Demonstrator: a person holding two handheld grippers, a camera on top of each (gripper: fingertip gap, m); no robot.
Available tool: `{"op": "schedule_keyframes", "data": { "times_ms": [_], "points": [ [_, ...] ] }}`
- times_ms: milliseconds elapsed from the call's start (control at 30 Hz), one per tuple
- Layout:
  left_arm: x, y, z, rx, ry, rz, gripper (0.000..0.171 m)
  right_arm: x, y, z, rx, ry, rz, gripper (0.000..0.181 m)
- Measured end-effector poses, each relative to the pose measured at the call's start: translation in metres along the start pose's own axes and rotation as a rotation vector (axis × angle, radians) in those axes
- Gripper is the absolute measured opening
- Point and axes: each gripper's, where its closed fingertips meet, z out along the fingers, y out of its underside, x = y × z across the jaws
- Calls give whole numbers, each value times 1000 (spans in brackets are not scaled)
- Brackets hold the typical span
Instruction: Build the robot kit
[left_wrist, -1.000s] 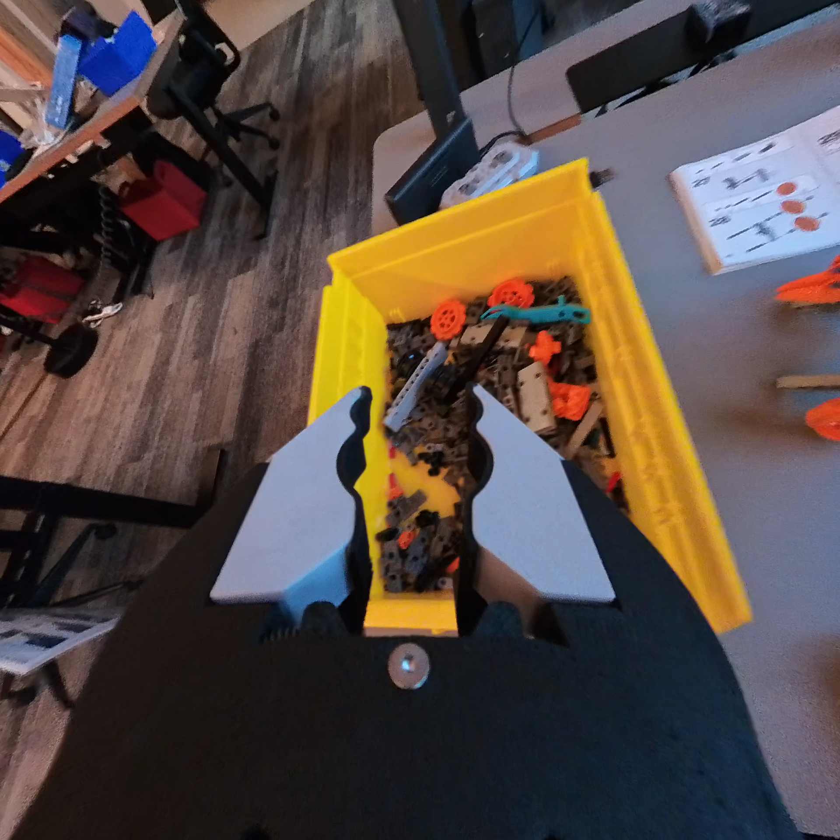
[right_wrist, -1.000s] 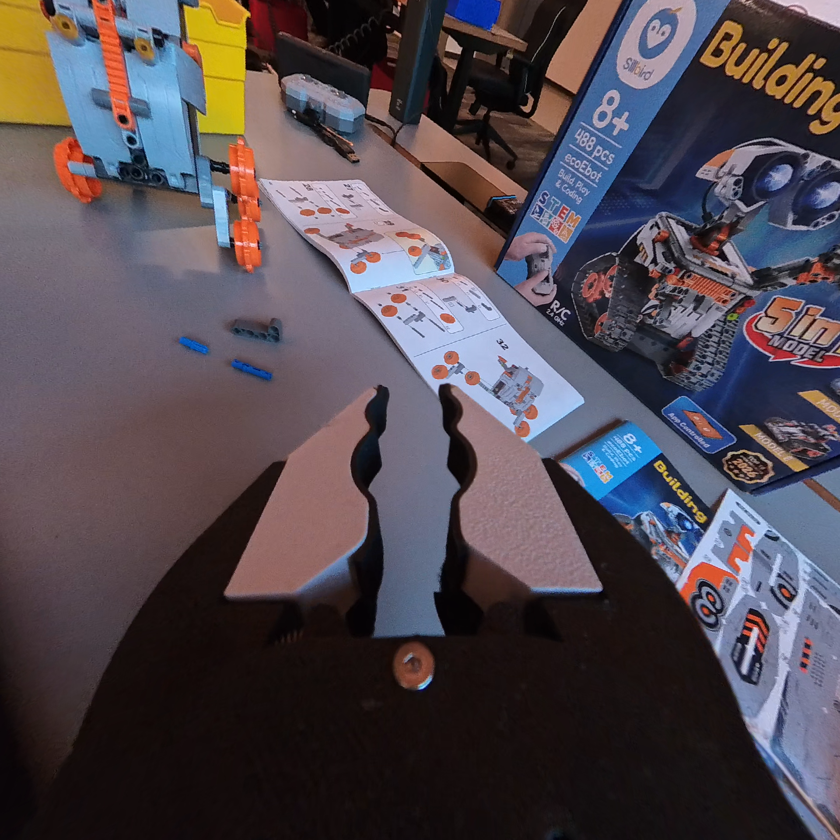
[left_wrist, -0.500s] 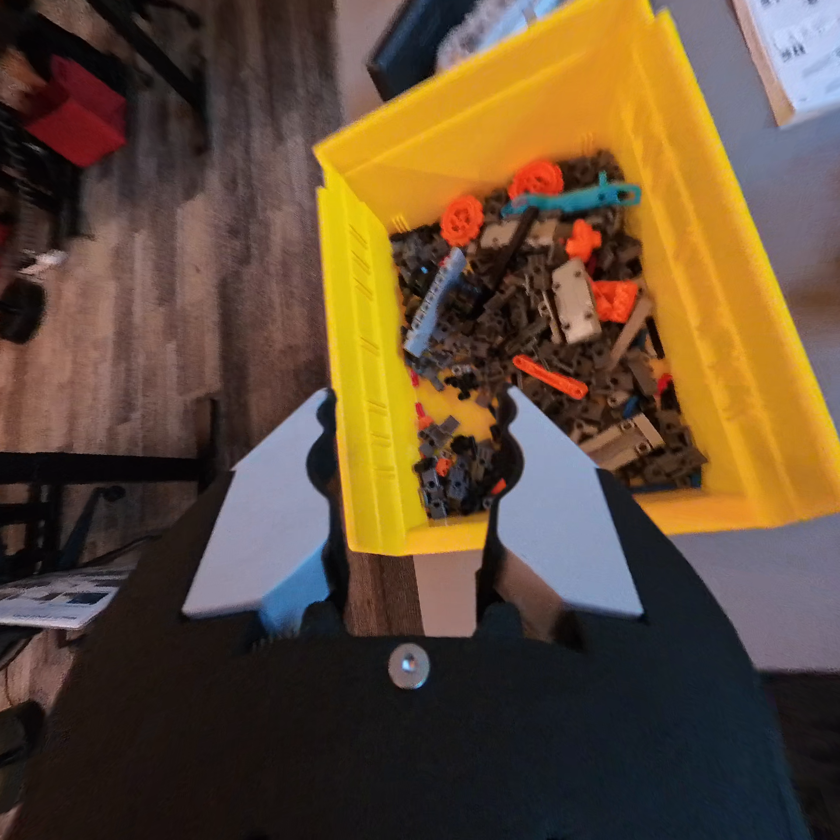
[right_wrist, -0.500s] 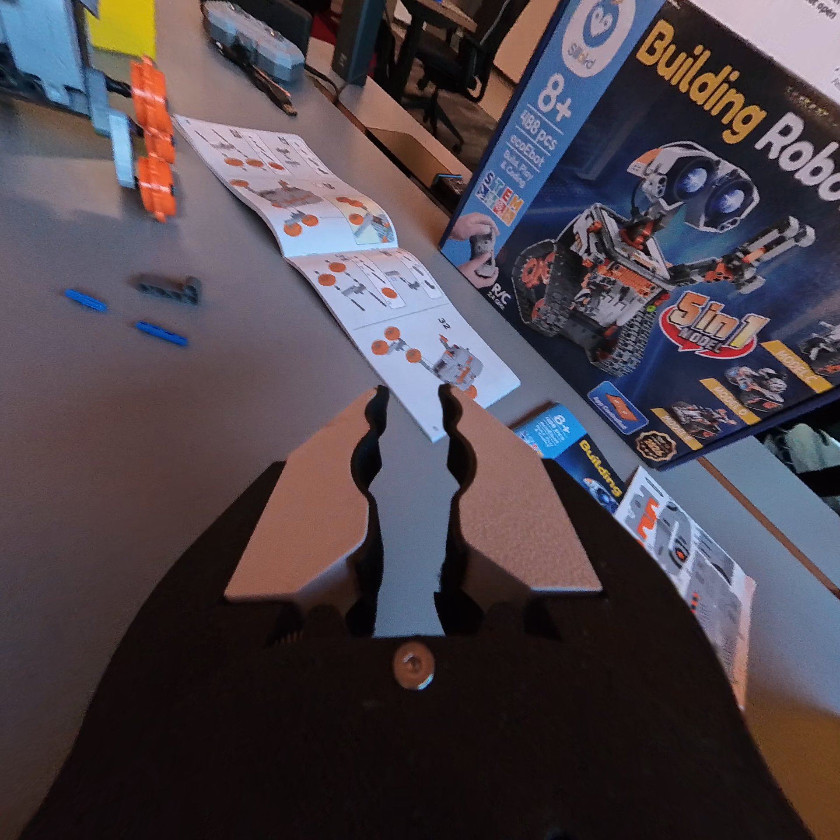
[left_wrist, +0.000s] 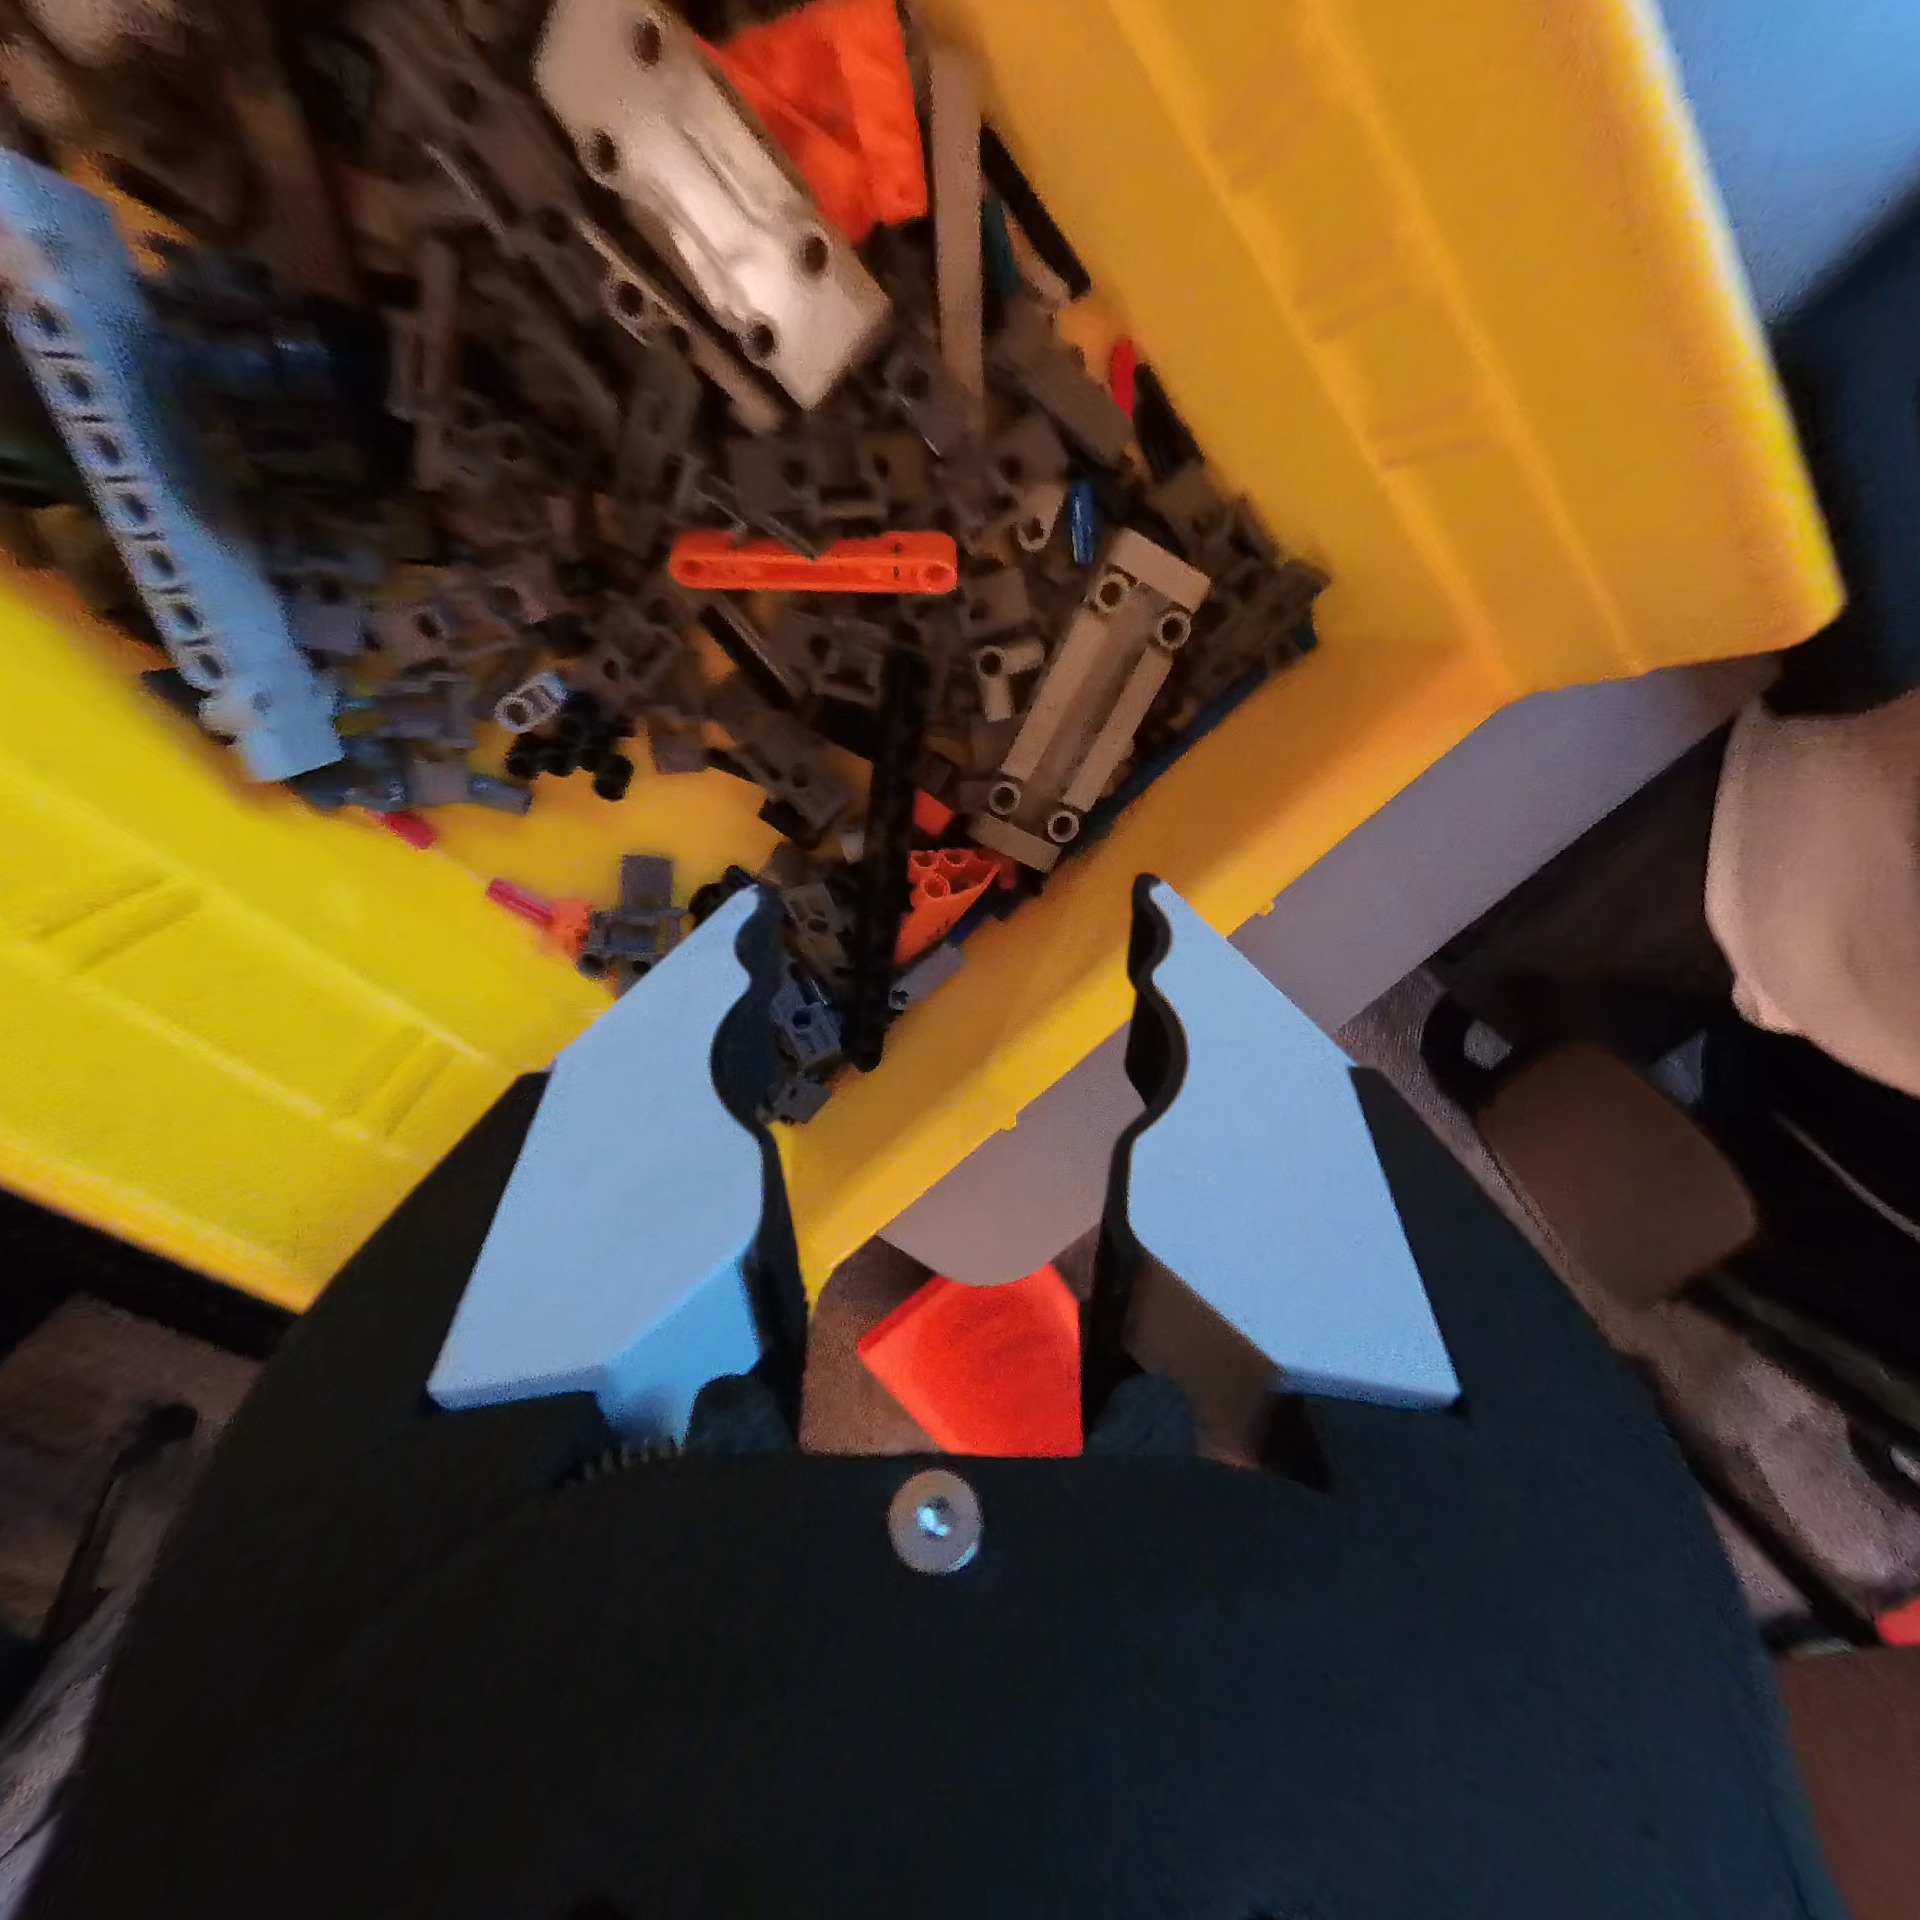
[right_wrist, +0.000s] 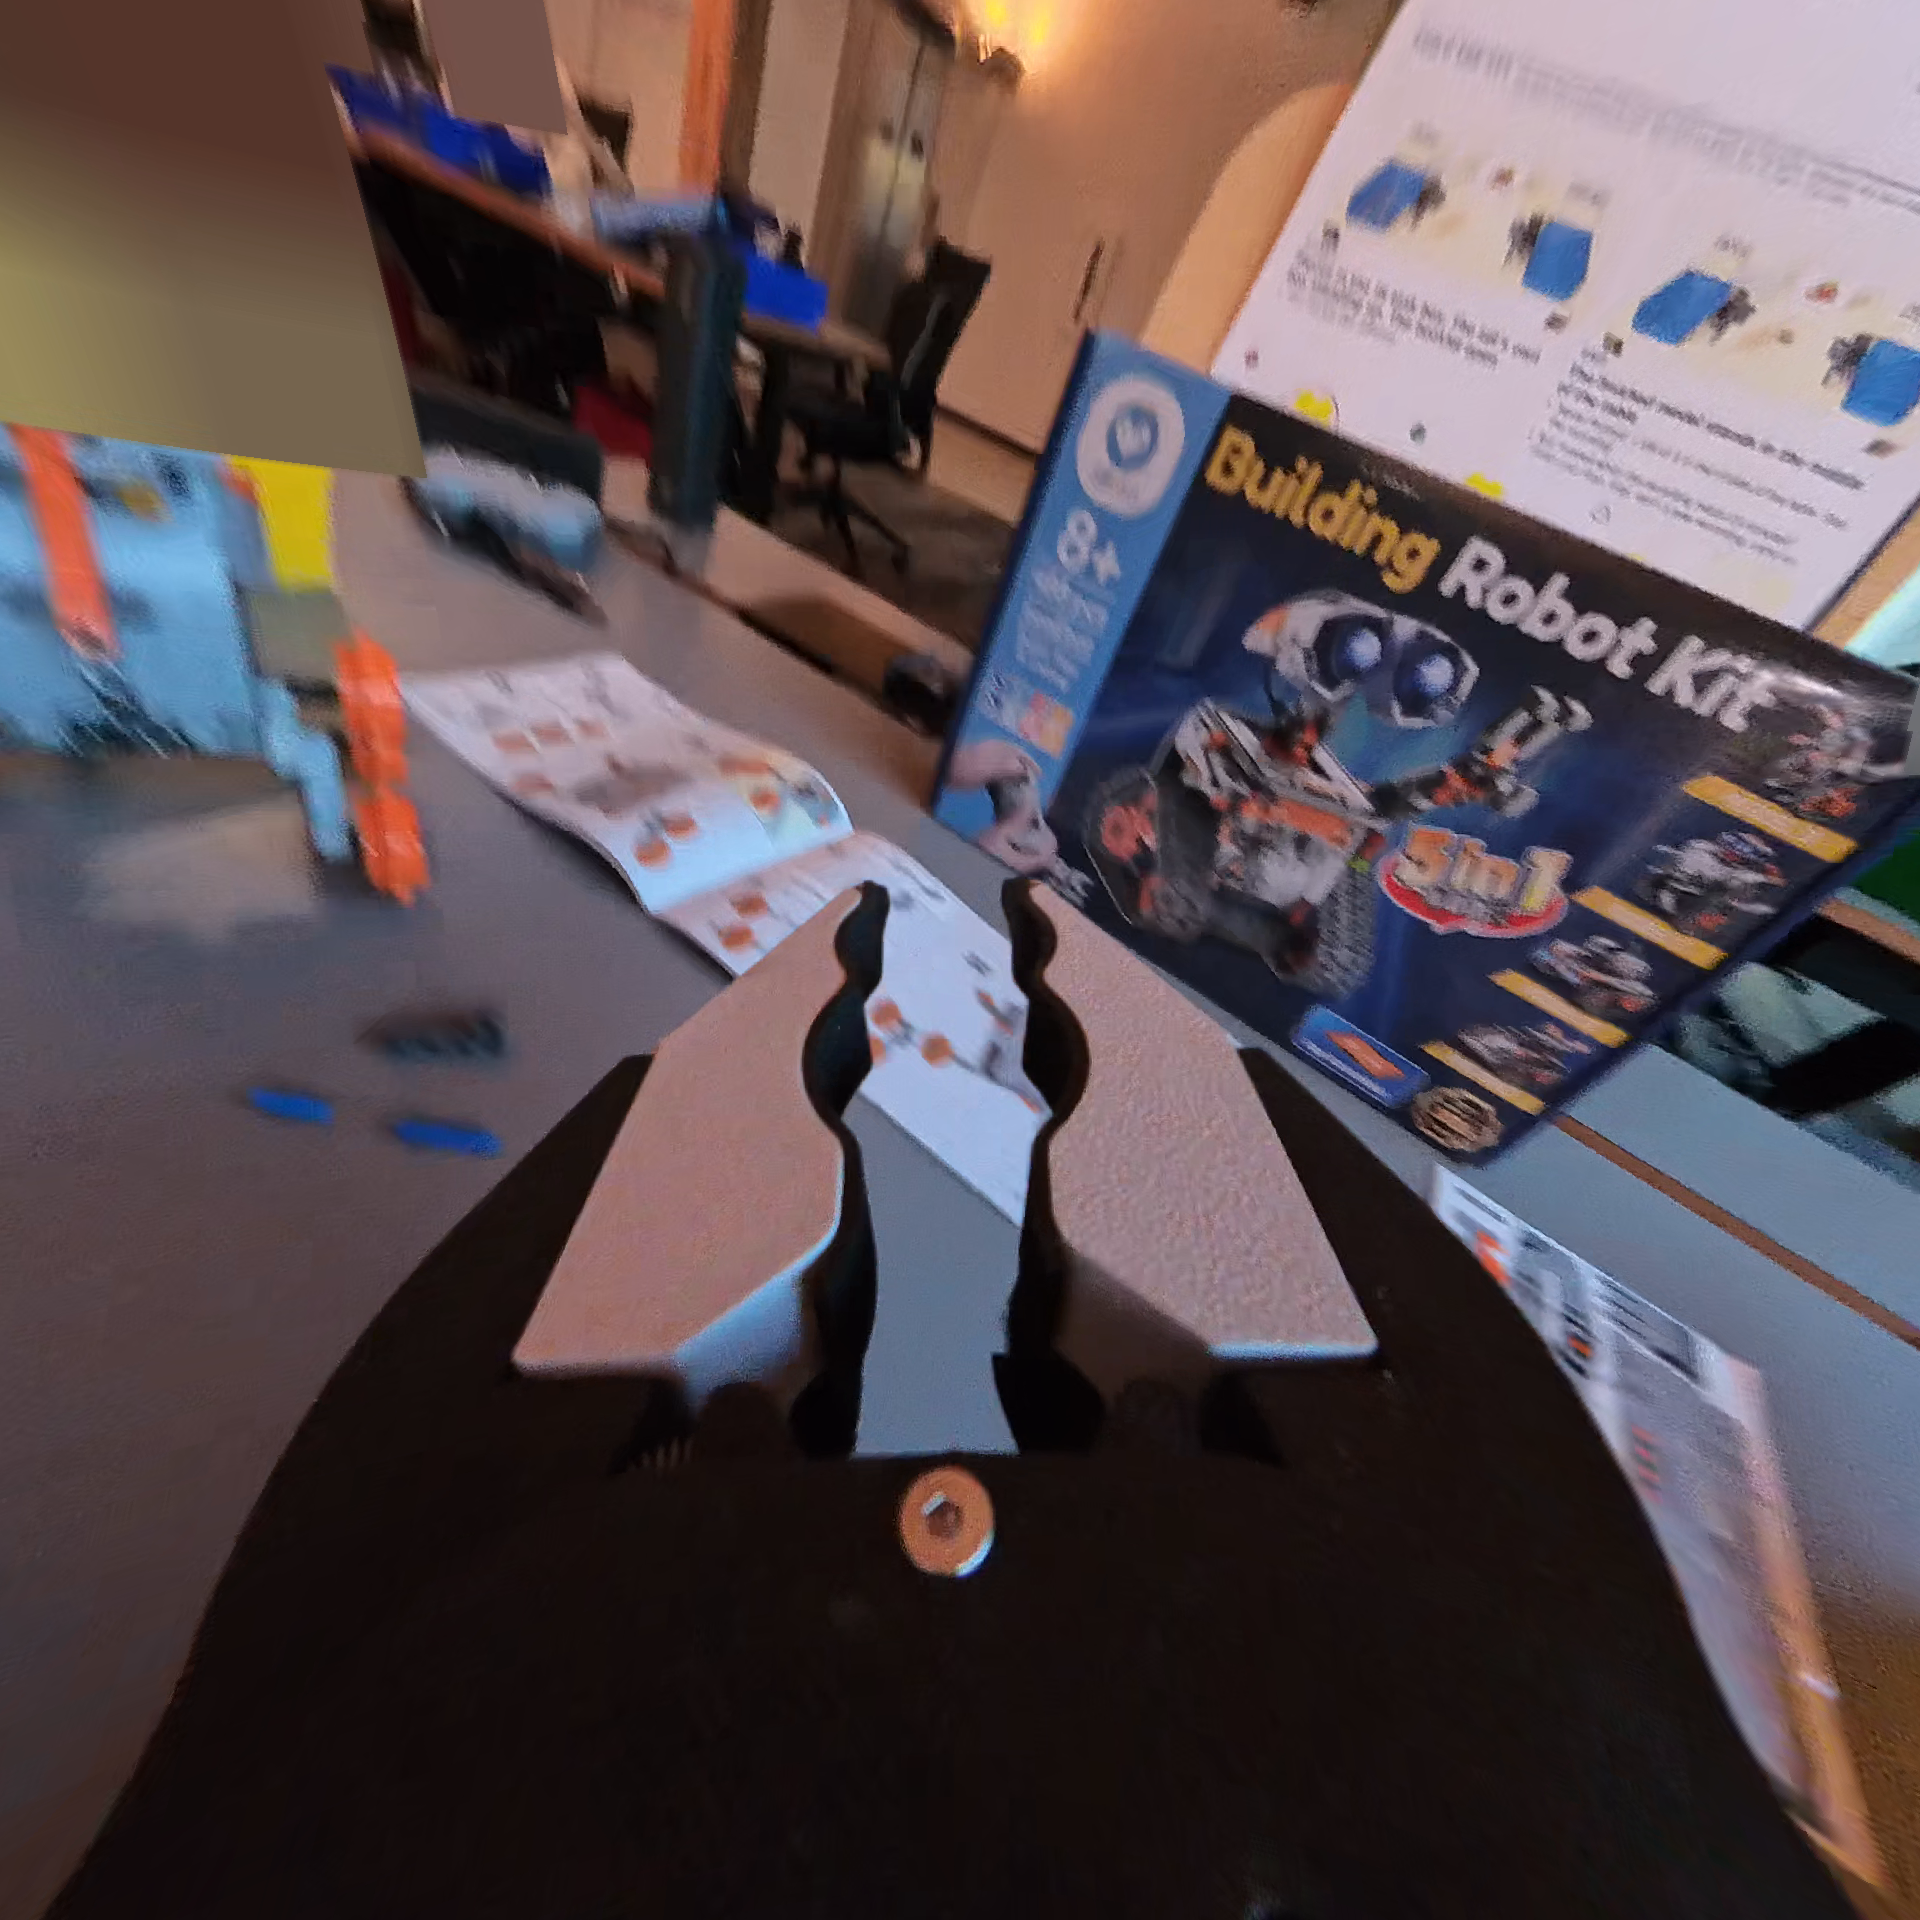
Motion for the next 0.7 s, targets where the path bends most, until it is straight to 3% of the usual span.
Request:
{"op": "schedule_keyframes", "data": {
  "times_ms": [133, 333, 433, 567, 700],
  "points": [
    [-7, 5, 21, -101, -59, 138, 71, -24, -15, 13, 39, -64, 44, 24],
    [-7, -8, 42, -105, -88, 215, 83, -9, 1, 19, -14, -13, 74, 24],
    [-10, -15, 45, -101, -113, 255, 73, 4, 4, 19, -11, 20, 124, 24],
    [-18, -24, 44, -55, -82, 240, 41, 12, 10, 19, -23, 44, 139, 24],
    [-29, -29, 44, -56, -35, 181, 27, 12, 15, 21, -50, 51, 108, 24]
  ]
}}
